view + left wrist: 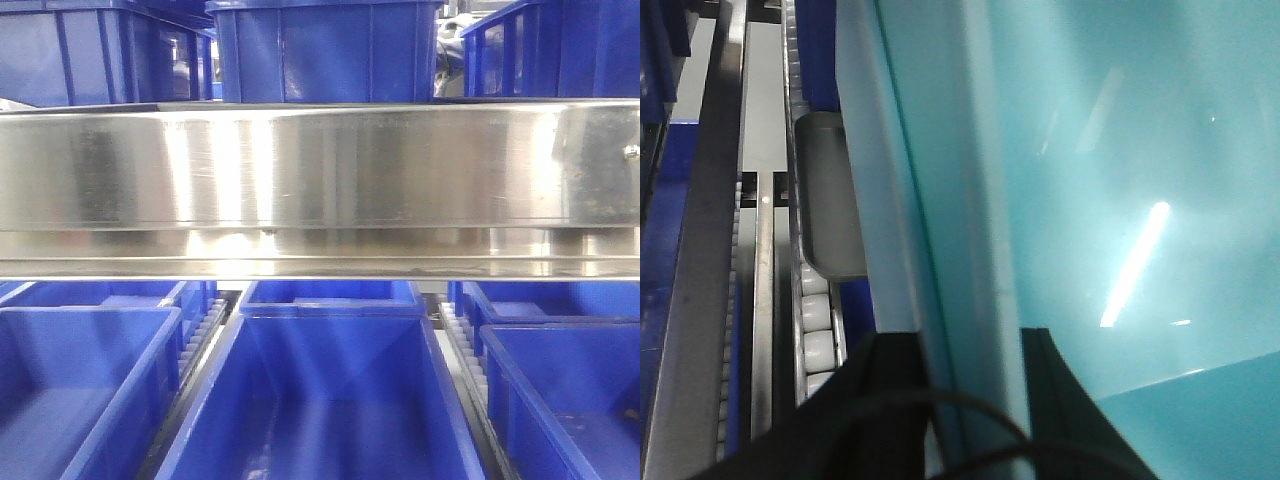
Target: Move two blue bins to right shelf middle
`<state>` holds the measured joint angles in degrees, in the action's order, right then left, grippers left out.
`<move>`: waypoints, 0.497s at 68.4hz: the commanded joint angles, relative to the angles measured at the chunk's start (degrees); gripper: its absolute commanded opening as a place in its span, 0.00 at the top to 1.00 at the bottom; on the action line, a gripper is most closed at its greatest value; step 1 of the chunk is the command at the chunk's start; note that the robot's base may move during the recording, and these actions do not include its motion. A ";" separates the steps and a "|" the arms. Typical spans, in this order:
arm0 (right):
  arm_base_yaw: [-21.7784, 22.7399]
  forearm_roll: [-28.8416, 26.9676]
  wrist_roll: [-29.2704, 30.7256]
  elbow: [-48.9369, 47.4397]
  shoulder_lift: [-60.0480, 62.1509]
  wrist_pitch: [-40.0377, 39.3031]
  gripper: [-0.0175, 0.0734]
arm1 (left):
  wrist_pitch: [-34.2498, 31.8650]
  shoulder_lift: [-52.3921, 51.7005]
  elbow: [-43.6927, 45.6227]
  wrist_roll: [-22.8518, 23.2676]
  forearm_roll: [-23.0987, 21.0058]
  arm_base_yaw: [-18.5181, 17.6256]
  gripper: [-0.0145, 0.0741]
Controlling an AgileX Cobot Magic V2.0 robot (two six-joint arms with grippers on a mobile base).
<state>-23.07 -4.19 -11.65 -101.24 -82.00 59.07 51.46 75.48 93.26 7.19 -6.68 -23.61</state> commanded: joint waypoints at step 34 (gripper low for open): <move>0.03 -1.08 0.12 -0.82 1.04 -4.64 0.98 | -4.51 -1.04 1.18 -0.92 -3.16 -0.27 0.96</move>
<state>-23.07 -4.19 -11.65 -101.24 -82.00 59.07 51.46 75.48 93.26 7.19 -6.68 -23.61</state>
